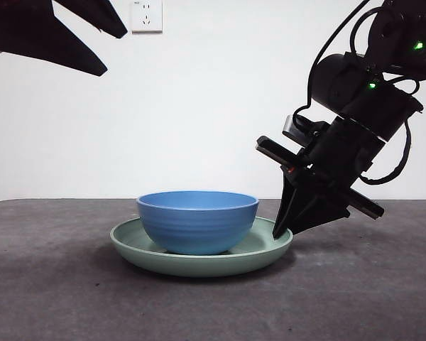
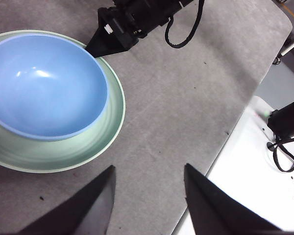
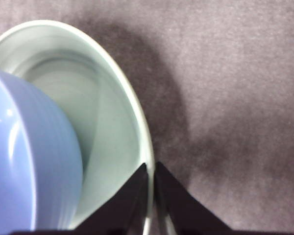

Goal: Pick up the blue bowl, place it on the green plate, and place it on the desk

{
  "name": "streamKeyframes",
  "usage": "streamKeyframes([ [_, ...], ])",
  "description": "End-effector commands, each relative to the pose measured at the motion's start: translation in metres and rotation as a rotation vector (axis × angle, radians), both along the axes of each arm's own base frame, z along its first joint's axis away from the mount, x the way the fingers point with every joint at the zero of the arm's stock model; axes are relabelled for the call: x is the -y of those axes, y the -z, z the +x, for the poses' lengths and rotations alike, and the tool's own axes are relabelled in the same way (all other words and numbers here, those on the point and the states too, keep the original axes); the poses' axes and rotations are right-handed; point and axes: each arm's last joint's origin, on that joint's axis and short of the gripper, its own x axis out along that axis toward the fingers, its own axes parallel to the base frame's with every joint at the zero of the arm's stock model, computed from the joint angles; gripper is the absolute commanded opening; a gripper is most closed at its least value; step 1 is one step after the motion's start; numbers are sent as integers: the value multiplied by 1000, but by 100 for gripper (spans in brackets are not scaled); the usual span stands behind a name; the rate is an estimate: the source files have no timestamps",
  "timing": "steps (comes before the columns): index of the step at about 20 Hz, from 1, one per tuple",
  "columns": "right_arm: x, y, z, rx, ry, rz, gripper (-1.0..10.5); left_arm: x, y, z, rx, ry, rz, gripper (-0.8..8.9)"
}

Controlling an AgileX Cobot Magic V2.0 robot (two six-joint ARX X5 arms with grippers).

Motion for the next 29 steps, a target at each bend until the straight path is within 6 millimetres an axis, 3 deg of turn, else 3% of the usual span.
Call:
streamKeyframes([
  [1,-4,-2,6,14,3,9,9,2,-2,0,10,16,-5,226],
  [5,-4,-2,5,15,2,11,185,2,-2,0,10,16,-5,226],
  [7,-3,-7,4,24,7,6,185,2,-2,0,10,16,-5,226],
  [12,6,-48,-11,142,11,-49,207,2,-2,0,10,16,-5,226],
  [18,23,-117,-65,292,-105,-81,207,2,-2,0,11,16,-5,226],
  [22,34,-150,-111,355,-194,-69,207,2,-2,0,11,16,-5,226],
  [25,36,-158,-140,356,-258,-70,207,2,-2,0,11,16,-5,226],
  [29,34,-149,-168,372,-341,-49,207,2,-2,0,11,16,-5,226],
])
